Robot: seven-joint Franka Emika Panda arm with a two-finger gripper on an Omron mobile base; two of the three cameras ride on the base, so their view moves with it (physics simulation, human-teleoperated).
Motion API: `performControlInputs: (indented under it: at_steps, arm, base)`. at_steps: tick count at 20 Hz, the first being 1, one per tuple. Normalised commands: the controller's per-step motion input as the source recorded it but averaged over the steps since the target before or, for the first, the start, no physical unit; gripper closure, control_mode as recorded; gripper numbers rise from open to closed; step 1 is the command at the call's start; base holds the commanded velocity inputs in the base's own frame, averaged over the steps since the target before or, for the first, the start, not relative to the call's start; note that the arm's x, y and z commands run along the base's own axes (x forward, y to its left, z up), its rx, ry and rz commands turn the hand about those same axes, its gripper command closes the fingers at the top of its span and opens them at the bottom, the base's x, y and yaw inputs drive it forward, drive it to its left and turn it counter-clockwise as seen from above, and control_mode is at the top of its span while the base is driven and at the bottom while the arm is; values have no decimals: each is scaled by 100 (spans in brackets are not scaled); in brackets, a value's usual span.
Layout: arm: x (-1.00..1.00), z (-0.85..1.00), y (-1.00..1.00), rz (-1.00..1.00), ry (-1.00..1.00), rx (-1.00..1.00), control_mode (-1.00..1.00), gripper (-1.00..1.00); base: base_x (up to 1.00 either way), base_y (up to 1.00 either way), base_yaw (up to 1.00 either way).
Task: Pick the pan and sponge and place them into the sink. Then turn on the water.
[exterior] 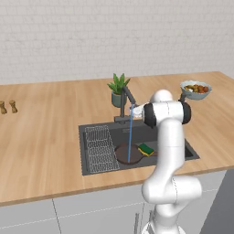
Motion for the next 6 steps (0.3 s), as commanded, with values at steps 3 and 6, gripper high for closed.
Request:
performControlInputs:
  at_steps: [3, 6]
  arm:
    - [0, 0, -19, 0, -9, 0, -100, 100]
    - [-15, 4, -12, 2, -9, 0, -100, 100]
  base:
    - [0, 0, 0]
    - [0, 0, 0]
